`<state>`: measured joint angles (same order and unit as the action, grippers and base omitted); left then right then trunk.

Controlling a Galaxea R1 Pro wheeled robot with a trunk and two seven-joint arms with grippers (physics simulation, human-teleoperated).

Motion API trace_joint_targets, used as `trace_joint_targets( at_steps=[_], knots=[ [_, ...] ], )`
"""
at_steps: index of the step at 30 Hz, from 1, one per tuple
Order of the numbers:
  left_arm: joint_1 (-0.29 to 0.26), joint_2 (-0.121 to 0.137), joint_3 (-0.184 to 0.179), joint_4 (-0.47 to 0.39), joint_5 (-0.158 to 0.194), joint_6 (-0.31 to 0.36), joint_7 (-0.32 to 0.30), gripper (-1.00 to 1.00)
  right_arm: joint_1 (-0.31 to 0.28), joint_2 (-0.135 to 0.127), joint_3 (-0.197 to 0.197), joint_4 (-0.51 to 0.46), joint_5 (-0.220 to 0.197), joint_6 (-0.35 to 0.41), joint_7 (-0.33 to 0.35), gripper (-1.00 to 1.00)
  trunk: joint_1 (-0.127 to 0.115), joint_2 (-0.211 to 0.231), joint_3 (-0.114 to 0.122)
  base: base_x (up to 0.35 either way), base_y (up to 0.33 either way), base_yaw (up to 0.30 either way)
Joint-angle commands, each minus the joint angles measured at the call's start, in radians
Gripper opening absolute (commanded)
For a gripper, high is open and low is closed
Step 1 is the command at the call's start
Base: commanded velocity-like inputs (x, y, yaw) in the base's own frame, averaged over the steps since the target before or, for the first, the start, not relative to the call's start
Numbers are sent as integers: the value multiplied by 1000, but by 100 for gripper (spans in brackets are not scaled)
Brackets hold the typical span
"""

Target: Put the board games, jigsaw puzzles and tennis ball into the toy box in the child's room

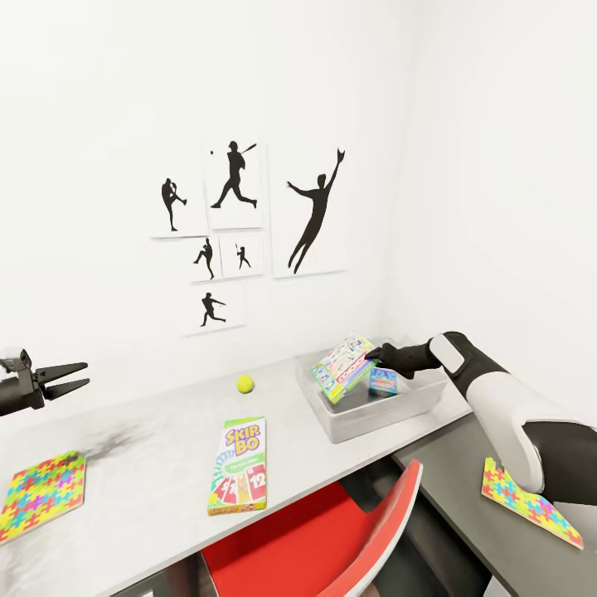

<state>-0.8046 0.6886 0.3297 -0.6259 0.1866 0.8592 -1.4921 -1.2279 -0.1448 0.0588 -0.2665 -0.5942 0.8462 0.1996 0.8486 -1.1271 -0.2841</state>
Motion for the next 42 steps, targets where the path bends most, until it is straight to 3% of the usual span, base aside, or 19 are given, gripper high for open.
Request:
trace_joint_targets(
  at_steps=[1,9,23,28,42],
  knots=[
    [-1,0,0,0,0,11,-4,100,-1,-1,6,0,5,2,9,-100,0,-1,-1,0,0,0],
    [-1,0,0,0,0,11,-4,100,-1,-1,6,0,5,2,39,-100,23,-43,-20,0,0,0],
    [-1,0,0,0,1,11,-4,100,-1,-1,6,1,5,3,67,-100,23,-43,-20,0,0,0],
    [-1,0,0,0,1,11,-4,100,-1,-1,7,1,5,4,67,-100,42,-78,-36,0,0,0],
    [-1,0,0,0,1,11,-4,100,-1,1,7,1,5,5,67,-100,50,-92,-42,0,0,0]
  ],
)
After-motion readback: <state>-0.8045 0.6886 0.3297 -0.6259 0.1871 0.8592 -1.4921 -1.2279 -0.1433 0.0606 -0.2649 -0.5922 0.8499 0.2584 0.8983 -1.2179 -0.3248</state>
